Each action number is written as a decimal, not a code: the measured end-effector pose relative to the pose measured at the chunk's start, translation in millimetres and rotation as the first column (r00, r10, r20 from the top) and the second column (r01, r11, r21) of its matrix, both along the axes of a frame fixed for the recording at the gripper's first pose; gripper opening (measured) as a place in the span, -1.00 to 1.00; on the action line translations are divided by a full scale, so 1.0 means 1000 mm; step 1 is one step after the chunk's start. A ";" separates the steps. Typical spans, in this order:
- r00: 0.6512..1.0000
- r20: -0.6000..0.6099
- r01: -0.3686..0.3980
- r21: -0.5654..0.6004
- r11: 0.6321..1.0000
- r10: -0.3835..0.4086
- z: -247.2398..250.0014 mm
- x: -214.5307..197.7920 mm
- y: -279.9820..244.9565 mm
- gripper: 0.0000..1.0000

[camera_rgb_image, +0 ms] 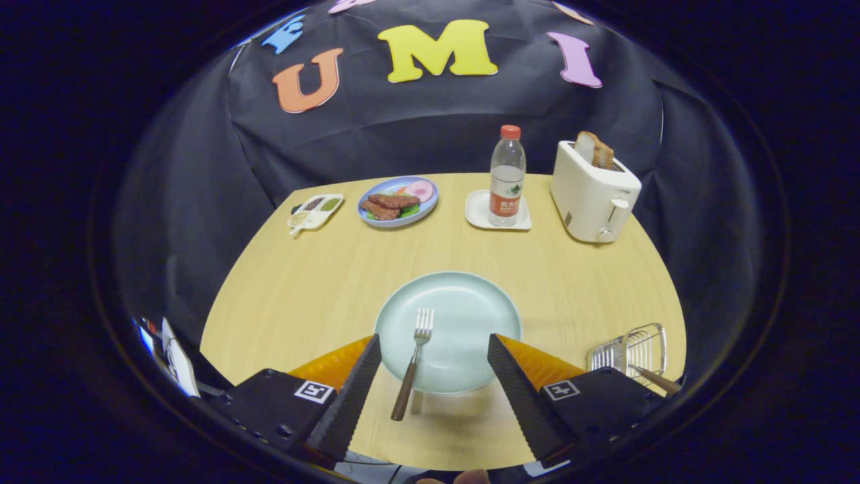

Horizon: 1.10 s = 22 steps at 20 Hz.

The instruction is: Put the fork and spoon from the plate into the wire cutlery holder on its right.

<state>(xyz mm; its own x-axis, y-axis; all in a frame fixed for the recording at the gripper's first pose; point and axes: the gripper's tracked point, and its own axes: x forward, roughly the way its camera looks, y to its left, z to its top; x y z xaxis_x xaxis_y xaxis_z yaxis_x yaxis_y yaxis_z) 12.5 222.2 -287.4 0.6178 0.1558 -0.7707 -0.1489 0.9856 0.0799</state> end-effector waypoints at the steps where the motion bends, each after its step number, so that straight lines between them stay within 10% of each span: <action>1: 1.000 -0.018 0.000 -0.002 1.000 0.000 -0.010 -0.002 0.004 0.94; 15: 0.992 -0.121 0.042 -0.041 0.998 -0.047 -0.095 -0.005 0.023 0.69; 20: 0.988 -0.141 0.048 -0.045 0.998 -0.054 -0.106 -0.008 0.023 0.29; 22: 0.986 -0.152 0.053 -0.054 0.997 -0.061 -0.111 -0.008 0.024 -0.40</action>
